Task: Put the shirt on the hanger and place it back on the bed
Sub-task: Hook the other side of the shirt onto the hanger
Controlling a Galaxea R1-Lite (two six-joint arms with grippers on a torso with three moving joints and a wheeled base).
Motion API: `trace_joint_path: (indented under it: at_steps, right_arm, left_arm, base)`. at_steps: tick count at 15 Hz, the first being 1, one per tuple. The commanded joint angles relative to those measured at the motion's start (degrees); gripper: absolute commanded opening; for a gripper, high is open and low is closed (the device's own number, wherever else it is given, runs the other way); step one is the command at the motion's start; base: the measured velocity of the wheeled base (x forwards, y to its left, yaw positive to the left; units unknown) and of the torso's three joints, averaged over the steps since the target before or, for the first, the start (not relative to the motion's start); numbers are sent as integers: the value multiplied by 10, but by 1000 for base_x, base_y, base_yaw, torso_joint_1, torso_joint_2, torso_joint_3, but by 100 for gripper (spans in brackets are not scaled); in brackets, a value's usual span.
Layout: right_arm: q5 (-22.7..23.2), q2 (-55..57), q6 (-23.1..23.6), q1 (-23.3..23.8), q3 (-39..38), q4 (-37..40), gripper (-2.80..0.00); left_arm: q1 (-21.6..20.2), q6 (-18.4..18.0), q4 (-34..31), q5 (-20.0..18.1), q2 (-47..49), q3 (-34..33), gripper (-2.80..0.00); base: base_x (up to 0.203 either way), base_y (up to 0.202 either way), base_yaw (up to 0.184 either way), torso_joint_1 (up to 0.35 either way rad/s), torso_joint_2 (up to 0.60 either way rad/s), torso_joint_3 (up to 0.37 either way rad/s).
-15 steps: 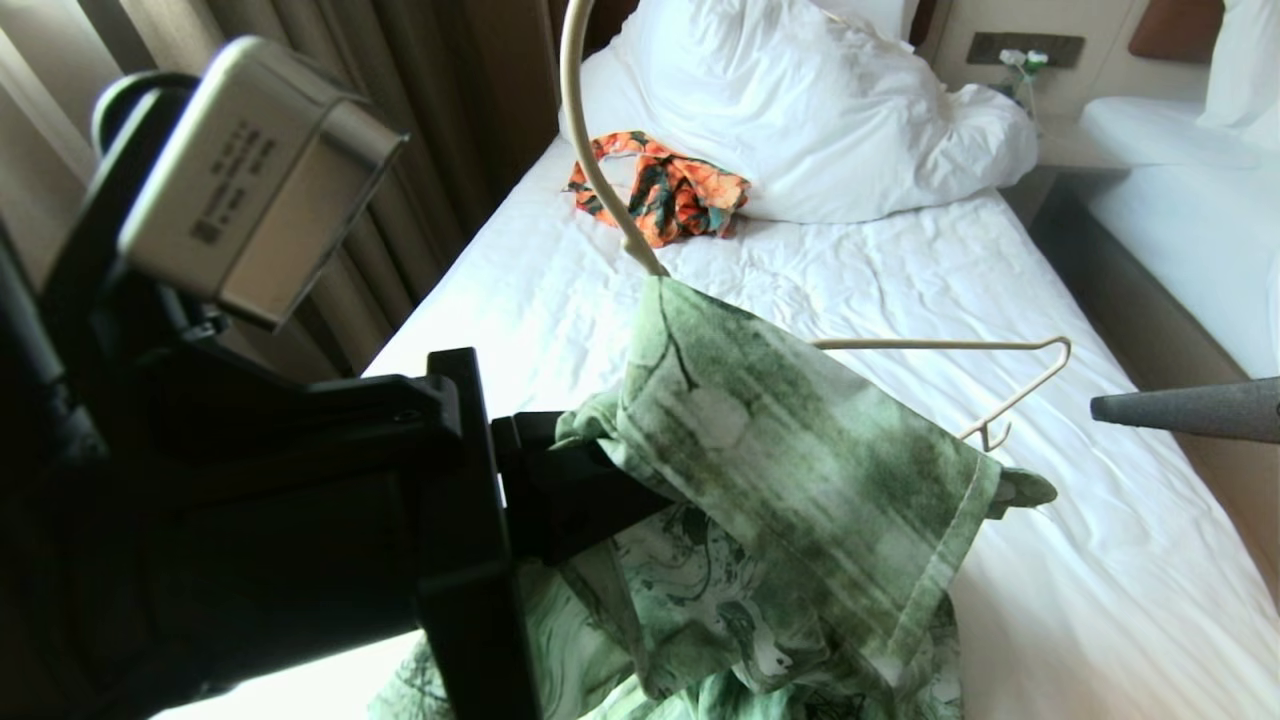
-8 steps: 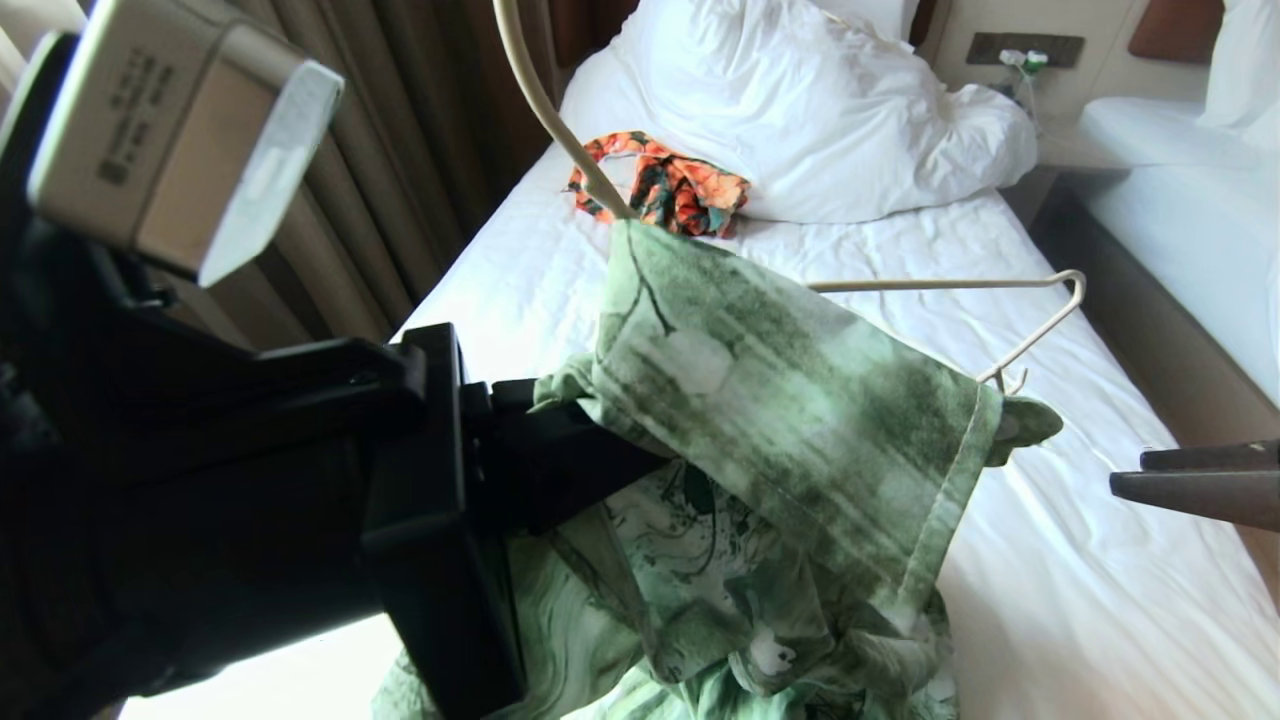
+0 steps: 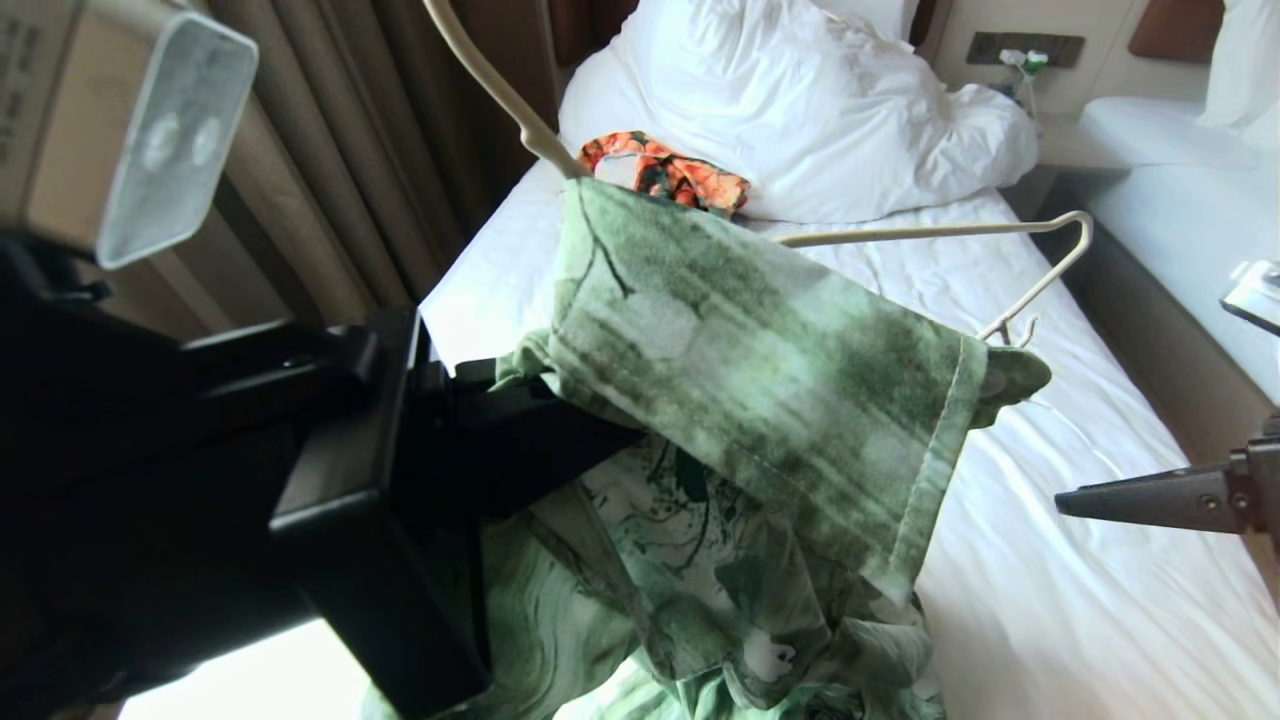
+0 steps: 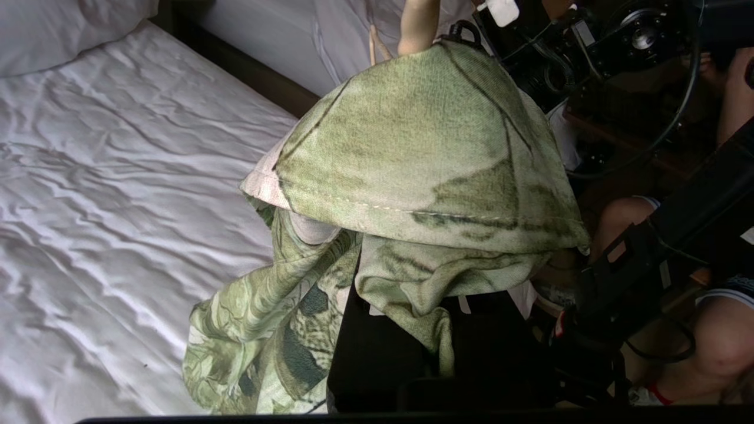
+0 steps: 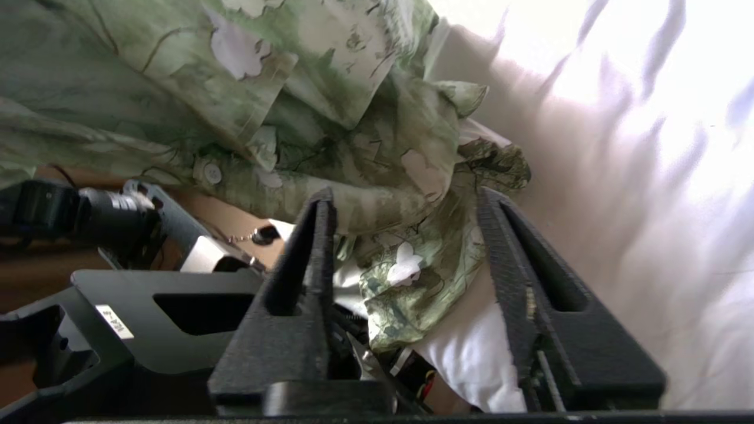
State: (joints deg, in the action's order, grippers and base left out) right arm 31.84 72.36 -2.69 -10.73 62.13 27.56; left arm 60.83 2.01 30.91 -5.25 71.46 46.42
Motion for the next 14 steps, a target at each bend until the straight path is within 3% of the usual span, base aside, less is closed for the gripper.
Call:
trace_joint_path:
  at_steps: [1,4,7,8,11,14]
  right_arm:
    - [-13,21,0,-44,2,0,-280]
    - [-69,46,0,-137,7,-12,-280]
    - [-99,64,-1,-184,11,-39,-280]
    - [-110,65,0,-195,11,-40,0]
    - [-136,66,13,-235,7,-56,0]
    - [-164,96,13,-256,-10,-146,0]
  left_arm:
    - [0,-1,2,0,-1,-4,-280]
    - [1,-2,2,0,-1,0,-280]
    - [1,-4,1,0,3,6,-280]
    - [1,-4,1,0,3,7,-280]
    - [1,-4,1,1,3,7,-280]
    - [1,-5,-2,2,2,16,-280]
  base:
    - [0,0,0,0,0,0]
    - [0,0,0,0,0,0]
    - [0,0,0,0,0,0]
    - [0,0,0,0,0,0]
    - [0,0,0,0,0,0]
    - [0,0,0,0,0,0]
